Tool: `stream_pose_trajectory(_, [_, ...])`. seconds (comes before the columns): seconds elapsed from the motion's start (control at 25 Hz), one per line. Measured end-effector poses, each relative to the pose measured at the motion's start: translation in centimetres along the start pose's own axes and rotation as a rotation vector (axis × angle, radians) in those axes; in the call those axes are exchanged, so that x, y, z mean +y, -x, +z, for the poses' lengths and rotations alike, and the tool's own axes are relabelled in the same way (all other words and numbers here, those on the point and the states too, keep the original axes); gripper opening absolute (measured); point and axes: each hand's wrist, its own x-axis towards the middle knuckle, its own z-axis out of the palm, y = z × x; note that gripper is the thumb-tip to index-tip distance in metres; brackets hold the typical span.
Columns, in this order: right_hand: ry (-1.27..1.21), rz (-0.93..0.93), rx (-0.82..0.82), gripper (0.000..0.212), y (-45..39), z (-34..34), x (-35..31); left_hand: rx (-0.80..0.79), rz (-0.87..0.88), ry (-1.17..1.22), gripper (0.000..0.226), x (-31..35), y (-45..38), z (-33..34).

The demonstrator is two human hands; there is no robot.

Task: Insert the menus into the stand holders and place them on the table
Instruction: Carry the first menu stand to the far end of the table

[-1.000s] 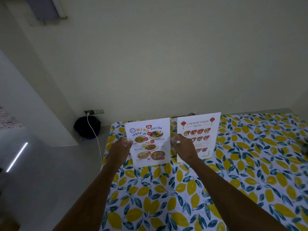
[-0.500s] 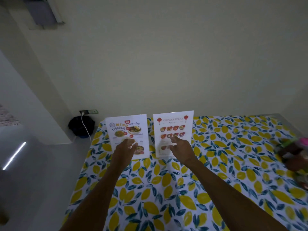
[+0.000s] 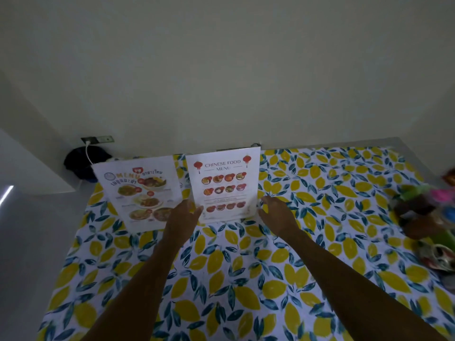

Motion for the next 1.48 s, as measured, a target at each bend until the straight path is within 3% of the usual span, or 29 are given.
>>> stream_pose_trajectory(0.12, [-0.069,0.036,0.023,0.041,-3.2,1.0,0.5,0.001,0.015,-0.025,0.030,0.0,-2.0,1.5])
stream_pose_trajectory(0.24, [-0.093,0.028,0.051,0.021,-5.4,2.1,0.3,0.011,-0.027,-0.067,0.026,-0.5,-3.6,2.0])
stream_pose_trajectory(0.4, [-0.156,-0.048,0.092,0.024,-6.5,0.9,1.1,0.011,-0.007,-0.175,0.038,-0.2,-5.2,1.7])
stream_pose_trajectory(0.64, [-0.175,-0.132,0.165,0.018,-9.5,-7.3,5.1,0.066,0.109,-0.134,0.029,9.9,-6.4,3.5])
stream_pose_trajectory(0.8, [-0.145,-0.171,0.216,0.015,-11.4,-14.7,11.9,0.083,0.135,-0.086,0.031,17.5,-7.7,9.2])
stream_pose_trajectory(1.12, [-0.031,-0.088,0.330,0.021,-13.2,-31.0,33.0,0.020,0.262,-0.015,0.027,35.7,-9.0,28.2])
stream_pose_trajectory(1.48, [-0.060,0.018,0.429,0.020,-13.0,-38.8,46.7,-0.058,0.388,0.024,0.024,48.0,-9.4,38.8])
